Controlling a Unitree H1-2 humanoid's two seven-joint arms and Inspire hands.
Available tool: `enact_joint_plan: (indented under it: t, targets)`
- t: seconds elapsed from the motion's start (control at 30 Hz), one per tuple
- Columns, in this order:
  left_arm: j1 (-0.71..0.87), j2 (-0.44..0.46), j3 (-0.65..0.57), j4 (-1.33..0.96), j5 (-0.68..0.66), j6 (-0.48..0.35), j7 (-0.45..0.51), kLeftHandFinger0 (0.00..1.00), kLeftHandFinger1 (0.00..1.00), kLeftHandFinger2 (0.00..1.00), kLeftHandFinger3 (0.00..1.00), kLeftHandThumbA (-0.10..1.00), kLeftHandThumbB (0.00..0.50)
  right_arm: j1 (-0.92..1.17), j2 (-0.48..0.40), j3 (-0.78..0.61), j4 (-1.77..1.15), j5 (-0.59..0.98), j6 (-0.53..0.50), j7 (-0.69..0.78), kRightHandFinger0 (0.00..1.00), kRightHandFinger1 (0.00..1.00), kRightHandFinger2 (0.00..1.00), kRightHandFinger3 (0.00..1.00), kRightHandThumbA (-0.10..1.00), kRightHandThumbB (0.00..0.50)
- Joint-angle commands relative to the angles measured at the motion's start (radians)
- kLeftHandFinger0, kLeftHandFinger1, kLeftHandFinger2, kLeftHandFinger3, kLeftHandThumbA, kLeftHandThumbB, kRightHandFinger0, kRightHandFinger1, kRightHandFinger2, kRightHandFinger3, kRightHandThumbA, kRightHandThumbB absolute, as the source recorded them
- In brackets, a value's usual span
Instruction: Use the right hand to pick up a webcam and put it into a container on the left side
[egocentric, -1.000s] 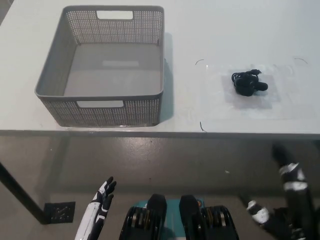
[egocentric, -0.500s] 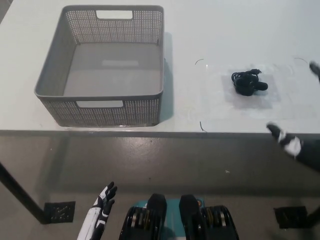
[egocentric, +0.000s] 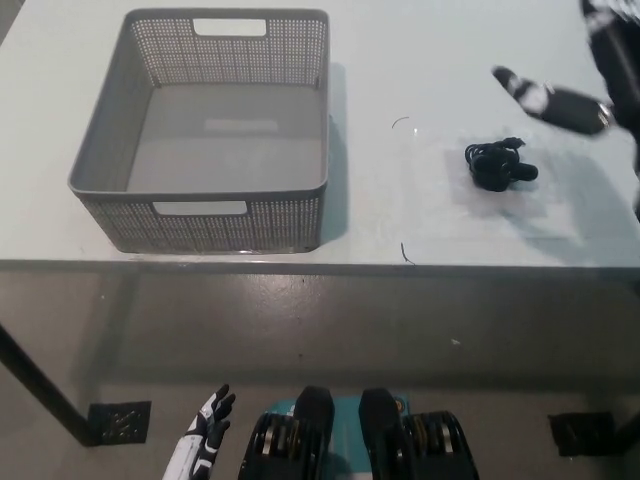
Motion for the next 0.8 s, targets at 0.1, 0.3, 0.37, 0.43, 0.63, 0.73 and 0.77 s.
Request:
enact_joint_plan:
  t: [0.1,0.3,0.37,0.43,0.63,0.73,0.77]
  targets:
    - [-0.002,0.021,-0.010,-0.005,-0.015,-0.038,-0.016,1.00,1.00,1.00,1.00,1.00,0.500,-0.319,-0.038,0.106,0.391,-0.070,0.068,0.056,1.00,1.00,1.00,1.00,0.81,0.499]
    - [-0.001,0.017,-0.009,-0.003,-0.018,-0.038,-0.022,1.00,1.00,1.00,1.00,1.00,0.500,-0.469,0.004,0.169,0.742,-0.044,0.022,0.009,1.00,1.00,1.00,1.00,0.86,0.500]
    - [0.001,0.019,-0.008,-0.006,-0.016,-0.038,-0.022,1.00,1.00,1.00,1.00,1.00,0.500,-0.489,0.012,0.180,0.799,-0.033,0.015,0.004,1.00,1.00,1.00,1.00,0.85,0.500]
    - [-0.004,0.023,-0.009,-0.005,-0.006,-0.038,-0.011,1.00,1.00,1.00,1.00,1.00,0.500,-0.510,0.024,0.192,0.875,-0.020,-0.003,-0.005,1.00,1.00,1.00,1.00,0.88,0.500]
    - [-0.013,0.027,-0.009,0.007,-0.019,-0.038,-0.015,1.00,1.00,1.00,1.00,1.00,0.491,-0.515,0.043,0.189,0.982,0.026,-0.011,-0.002,1.00,1.00,1.00,1.00,0.87,0.500]
    - [-0.013,0.028,-0.008,0.004,-0.021,-0.038,-0.019,1.00,1.00,1.00,1.00,1.00,0.498,-0.503,0.049,0.193,0.995,0.032,-0.011,-0.005,1.00,1.00,1.00,1.00,0.87,0.500]
    - [-0.014,0.028,-0.008,0.006,-0.020,-0.038,-0.019,1.00,1.00,1.00,1.00,1.00,0.500,-0.497,0.053,0.196,1.008,0.032,-0.021,-0.018,1.00,1.00,1.00,1.00,0.86,0.500]
